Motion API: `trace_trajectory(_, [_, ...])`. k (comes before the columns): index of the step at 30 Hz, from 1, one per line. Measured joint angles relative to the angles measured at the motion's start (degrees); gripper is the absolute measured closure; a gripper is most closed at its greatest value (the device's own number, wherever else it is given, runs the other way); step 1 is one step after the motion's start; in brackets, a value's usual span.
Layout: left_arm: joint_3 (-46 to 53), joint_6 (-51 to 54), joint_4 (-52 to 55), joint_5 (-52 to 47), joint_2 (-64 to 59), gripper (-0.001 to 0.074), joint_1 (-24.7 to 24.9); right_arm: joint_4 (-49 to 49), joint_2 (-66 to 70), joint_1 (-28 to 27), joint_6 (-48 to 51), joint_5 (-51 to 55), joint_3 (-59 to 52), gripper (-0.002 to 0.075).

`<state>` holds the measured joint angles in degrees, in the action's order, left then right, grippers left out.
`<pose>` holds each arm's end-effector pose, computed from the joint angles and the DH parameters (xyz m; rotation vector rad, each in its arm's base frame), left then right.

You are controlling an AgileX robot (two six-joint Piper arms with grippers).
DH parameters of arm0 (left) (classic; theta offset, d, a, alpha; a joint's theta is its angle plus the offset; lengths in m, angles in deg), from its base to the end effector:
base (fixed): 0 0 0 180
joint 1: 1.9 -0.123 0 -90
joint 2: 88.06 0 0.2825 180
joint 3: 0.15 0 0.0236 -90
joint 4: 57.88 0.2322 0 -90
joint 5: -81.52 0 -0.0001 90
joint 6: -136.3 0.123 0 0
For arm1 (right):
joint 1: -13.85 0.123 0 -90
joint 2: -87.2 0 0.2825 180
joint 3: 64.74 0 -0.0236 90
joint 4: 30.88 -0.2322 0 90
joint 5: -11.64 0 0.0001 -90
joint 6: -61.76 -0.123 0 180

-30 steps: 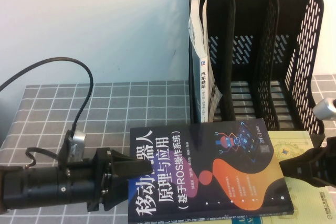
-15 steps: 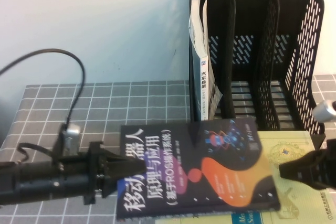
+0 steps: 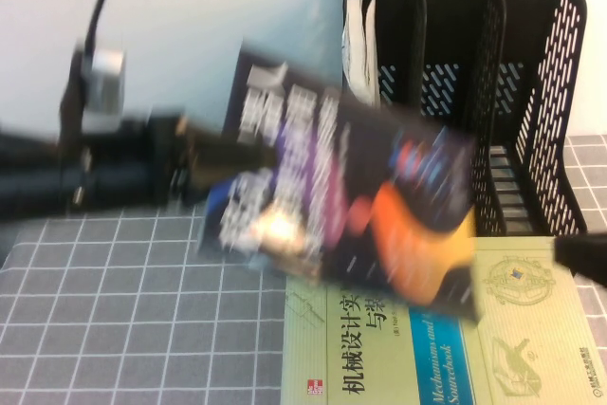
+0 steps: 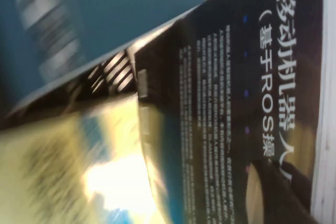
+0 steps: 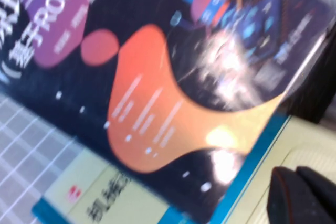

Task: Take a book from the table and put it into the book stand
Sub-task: Place the book on the book shelf

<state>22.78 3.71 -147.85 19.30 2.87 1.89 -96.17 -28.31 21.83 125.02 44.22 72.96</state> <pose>0.2648 -0.1267 0.3189 0.0994 2.0618 -1.5676 0.1883 0.0872 0.2770 -0.4812 2.0479 0.6047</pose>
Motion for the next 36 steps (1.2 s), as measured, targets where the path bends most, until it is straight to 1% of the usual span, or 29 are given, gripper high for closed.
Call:
trace_trajectory(3, [-8.4, -2.1, -0.1, 4.2, 0.5, 0.0624, 3.6, 0.0, -4.5, 0.0, 0.1, -3.2, -0.1, 0.0729])
trace_trajectory(6, [-16.7, -4.3, -0.6, 13.0, 0.1, 0.0624, 7.8, 0.2, -9.5, 0.0, 0.2, -6.2, -0.1, 0.0729])
trace_trajectory(9, [-25.4, -9.0, 1.9, 22.3, -1.1, 0.0624, 11.6, 1.5, -13.8, 0.0, 0.4, -7.8, -0.1, 0.0729])
trace_trajectory(11, [-30.8, -13.1, 5.2, 28.1, -2.5, 0.0624, 14.2, 2.5, -16.2, 0.0, 0.1, -7.9, -0.1, 0.0729])
trace_trajectory(15, [-39.5, -21.9, 16.5, 33.9, -6.3, 0.0624, 18.9, 3.4, -19.5, 0.0, -1.3, -7.0, -0.1, 0.0729])
trace_trajectory(21, [-48.6, -40.1, 40.5, 33.2, -12.2, 0.0624, 25.0, 6.7, -19.8, 0.0, -3.9, -2.5, -0.1, 0.0729])
trace_trajectory(24, [-49.8, -52.6, 52.5, 31.4, -14.5, 0.0624, 26.8, 12.3, -19.8, 0.0, -8.5, -0.6, -0.1, 0.0729])
trace_trajectory(26, [-49.8, -59.2, 60.0, 29.3, -15.4, 0.0624, 27.4, 16.1, -19.8, 0.0, -11.7, 0.7, -0.1, 0.0729])
trace_trajectory(28, [-49.8, -63.1, 64.8, 26.6, -15.8, 0.0624, 27.5, 20.1, -19.8, 0.0, -15.1, 2.1, -0.1, 0.0729])
trace_trajectory(30, [-49.8, -65.6, 67.5, 24.8, -16.0, 0.0624, 27.5, 22.7, -19.8, 0.0, -17.7, 2.8, -0.1, 0.0729])
trace_trajectory(36, [-49.9, -71.4, 73.3, 22.7, -17.4, 0.0624, 27.7, 25.0, -19.8, 0.0, -20.8, 3.4, -0.1, 0.0729])
